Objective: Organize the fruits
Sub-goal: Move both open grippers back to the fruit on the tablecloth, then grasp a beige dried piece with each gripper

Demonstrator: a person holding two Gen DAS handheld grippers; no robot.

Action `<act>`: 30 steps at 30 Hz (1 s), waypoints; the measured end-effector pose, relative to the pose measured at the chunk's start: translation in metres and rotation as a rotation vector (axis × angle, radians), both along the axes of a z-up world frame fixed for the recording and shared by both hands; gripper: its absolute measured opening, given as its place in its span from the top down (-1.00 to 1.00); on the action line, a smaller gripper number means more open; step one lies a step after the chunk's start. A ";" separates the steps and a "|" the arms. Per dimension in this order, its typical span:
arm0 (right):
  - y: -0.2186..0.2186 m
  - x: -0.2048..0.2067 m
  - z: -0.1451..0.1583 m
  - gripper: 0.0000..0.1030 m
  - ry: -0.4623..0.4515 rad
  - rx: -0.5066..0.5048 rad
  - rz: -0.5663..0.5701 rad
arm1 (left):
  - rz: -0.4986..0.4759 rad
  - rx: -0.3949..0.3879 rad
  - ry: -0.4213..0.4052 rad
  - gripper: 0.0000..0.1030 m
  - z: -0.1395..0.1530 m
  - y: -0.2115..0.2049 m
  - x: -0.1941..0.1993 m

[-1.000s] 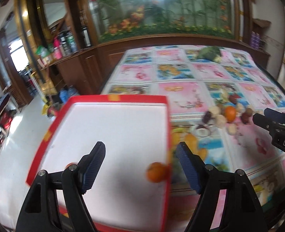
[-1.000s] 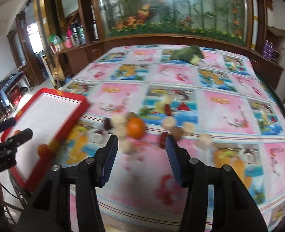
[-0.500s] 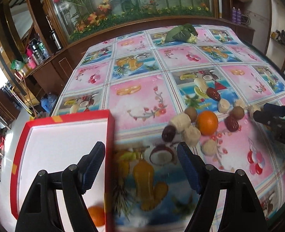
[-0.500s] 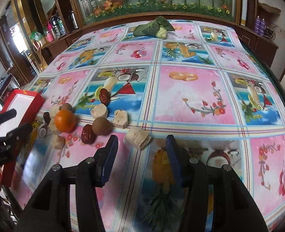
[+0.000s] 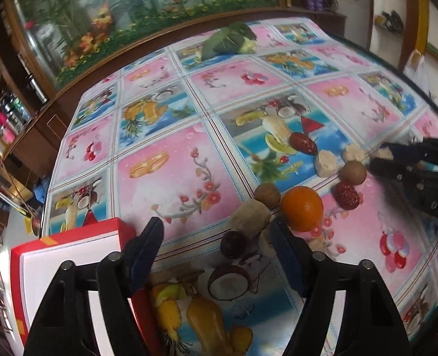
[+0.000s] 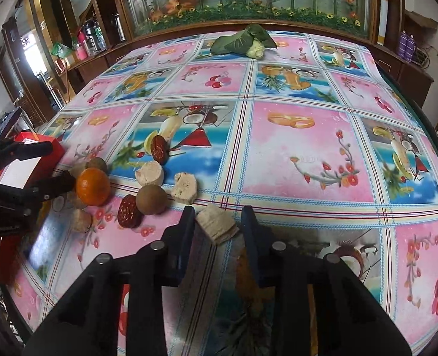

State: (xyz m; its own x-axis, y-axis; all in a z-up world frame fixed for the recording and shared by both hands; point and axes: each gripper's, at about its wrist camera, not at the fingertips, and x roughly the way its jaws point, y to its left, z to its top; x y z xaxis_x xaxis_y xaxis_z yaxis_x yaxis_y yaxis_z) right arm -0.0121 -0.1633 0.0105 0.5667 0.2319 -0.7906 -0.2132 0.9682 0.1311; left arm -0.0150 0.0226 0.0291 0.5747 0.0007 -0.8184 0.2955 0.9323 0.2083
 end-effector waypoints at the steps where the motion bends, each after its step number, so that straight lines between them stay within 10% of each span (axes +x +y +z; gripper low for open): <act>1: 0.001 0.000 0.000 0.34 -0.003 -0.004 0.000 | -0.008 -0.012 -0.002 -0.38 0.001 0.001 0.002; 15: 0.001 0.000 0.000 0.34 -0.002 -0.001 0.000 | 0.086 -0.166 0.081 -0.31 -0.002 0.028 0.025; 30: 0.002 -0.001 0.000 0.34 -0.003 -0.002 0.000 | 0.072 -0.114 0.087 -0.30 -0.002 0.021 0.030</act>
State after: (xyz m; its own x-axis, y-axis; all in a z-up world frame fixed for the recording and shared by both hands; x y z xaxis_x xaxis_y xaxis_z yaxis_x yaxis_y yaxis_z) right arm -0.0127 -0.1617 0.0107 0.5691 0.2306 -0.7892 -0.2139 0.9683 0.1287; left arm 0.0151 0.0434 0.0268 0.5034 -0.0563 -0.8622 0.2397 0.9678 0.0767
